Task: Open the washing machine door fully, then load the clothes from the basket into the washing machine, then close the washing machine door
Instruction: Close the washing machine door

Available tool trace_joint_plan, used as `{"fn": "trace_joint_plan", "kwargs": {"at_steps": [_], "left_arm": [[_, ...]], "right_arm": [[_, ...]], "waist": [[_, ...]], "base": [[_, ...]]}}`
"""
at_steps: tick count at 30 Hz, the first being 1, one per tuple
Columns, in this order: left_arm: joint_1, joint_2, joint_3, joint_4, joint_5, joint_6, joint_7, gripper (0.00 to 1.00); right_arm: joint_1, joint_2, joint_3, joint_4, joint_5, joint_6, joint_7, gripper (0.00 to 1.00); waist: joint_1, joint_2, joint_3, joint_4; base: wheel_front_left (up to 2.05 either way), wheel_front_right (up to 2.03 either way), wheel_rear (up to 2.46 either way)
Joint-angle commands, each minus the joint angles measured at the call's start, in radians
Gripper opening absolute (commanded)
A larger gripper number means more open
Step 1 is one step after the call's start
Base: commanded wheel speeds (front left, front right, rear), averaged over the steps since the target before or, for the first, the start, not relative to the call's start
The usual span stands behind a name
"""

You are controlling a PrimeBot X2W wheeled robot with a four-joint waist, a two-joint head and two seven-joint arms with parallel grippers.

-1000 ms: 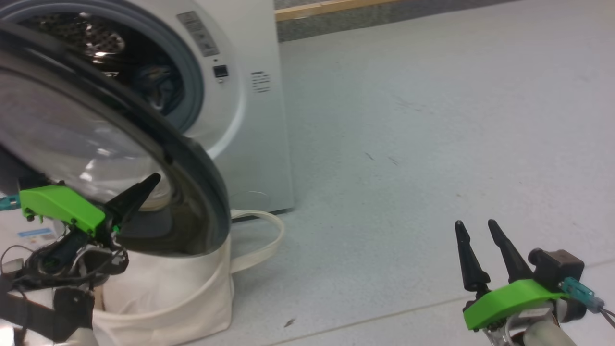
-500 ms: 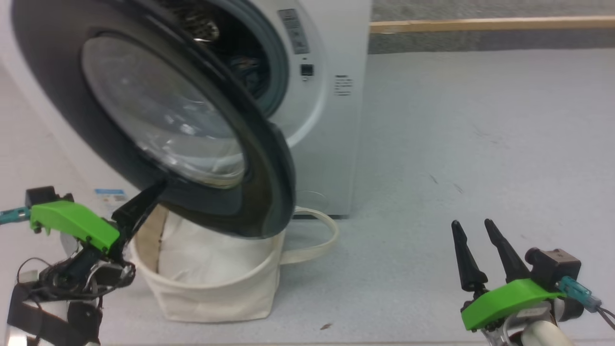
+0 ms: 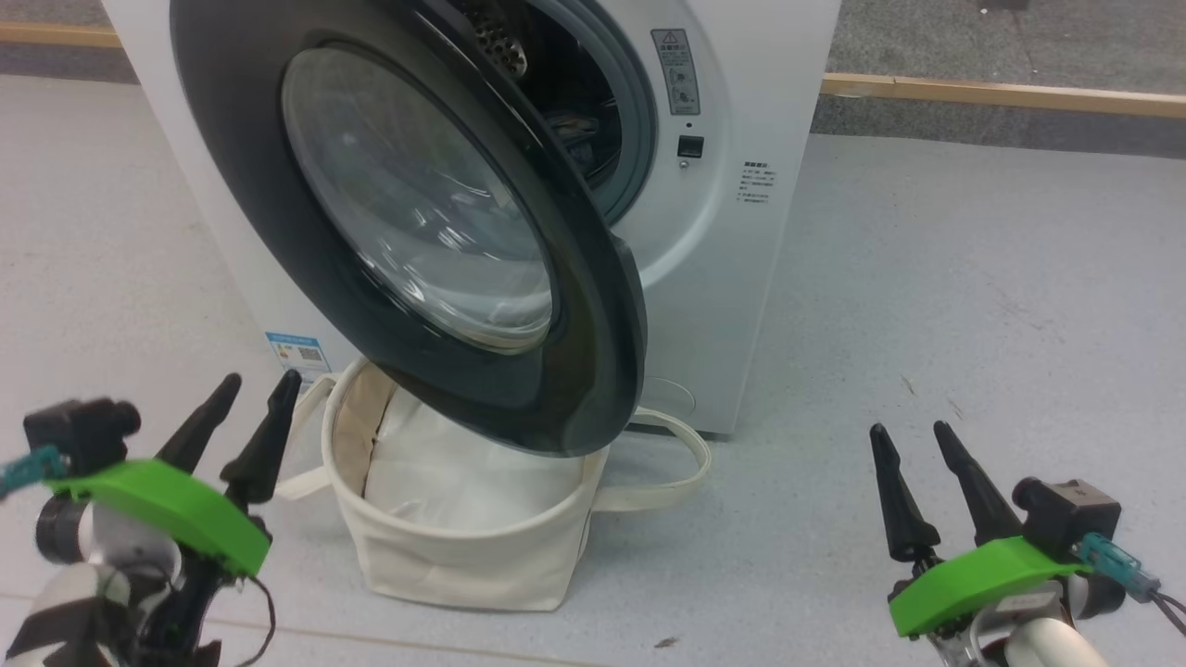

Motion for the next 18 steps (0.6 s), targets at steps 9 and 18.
{"fn": "trace_joint_plan", "kwargs": {"at_steps": [9, 18], "left_arm": [[-0.016, 0.081, -0.11, 0.107, 0.154, -0.006, -0.371, 1.0], [-0.005, 0.09, -0.14, 0.193, 0.13, -0.006, -0.429, 1.0]], "right_arm": [[-0.013, -0.022, 0.008, -0.038, -0.003, 0.001, -0.012, 1.0], [0.009, -0.036, 0.002, -0.048, -0.003, 0.001, -0.012, 1.0]], "waist": [[0.0, 0.0, -0.017, -0.007], [0.0, 0.0, -0.027, -0.025]], "base": [[0.0, 0.0, 0.0], [0.0, 0.0, 0.0]]}}
